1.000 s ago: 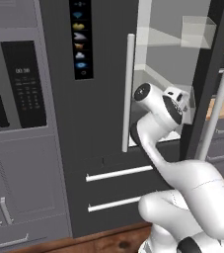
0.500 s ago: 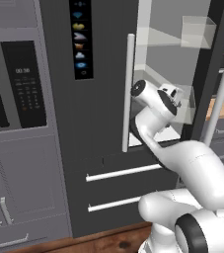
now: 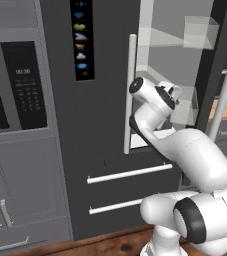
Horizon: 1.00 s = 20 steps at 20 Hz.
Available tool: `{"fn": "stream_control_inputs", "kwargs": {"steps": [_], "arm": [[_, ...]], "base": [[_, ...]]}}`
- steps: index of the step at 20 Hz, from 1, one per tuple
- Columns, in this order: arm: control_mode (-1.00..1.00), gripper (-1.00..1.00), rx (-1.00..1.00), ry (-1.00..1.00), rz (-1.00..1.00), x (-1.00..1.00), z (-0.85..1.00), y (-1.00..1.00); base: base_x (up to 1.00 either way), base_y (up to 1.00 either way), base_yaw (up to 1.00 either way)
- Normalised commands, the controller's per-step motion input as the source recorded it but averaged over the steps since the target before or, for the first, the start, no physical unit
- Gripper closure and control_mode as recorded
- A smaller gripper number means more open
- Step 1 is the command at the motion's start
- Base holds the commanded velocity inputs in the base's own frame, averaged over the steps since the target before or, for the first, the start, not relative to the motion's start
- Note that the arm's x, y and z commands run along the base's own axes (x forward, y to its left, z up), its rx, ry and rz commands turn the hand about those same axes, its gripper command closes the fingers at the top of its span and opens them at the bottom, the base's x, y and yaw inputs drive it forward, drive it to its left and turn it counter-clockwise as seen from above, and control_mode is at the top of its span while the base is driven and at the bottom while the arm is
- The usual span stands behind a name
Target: Retrieve the butter from the fridge and place it on a plate on the dining table. Then retrieve the butter knife by the fridge and place it near the plate.
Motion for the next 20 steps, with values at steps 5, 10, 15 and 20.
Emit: {"fn": "stream_control_inputs", "kwargs": {"steps": [5,10,15,20], "arm": [[-1.00,-1.00,0.00,0.00,0.00,0.26,0.00,0.00],[-1.00,-1.00,0.00,0.00,0.00,0.26,-0.06,-0.02],[-1.00,-1.00,0.00,-0.01,0.01,0.34,-0.11,-0.10],[-1.00,-1.00,0.00,-0.02,0.01,0.31,-0.12,-0.23]], "base": [[0.00,0.00,0.00],[0.00,0.00,0.00],[0.00,0.00,0.00],[0.00,0.00,0.00]]}}
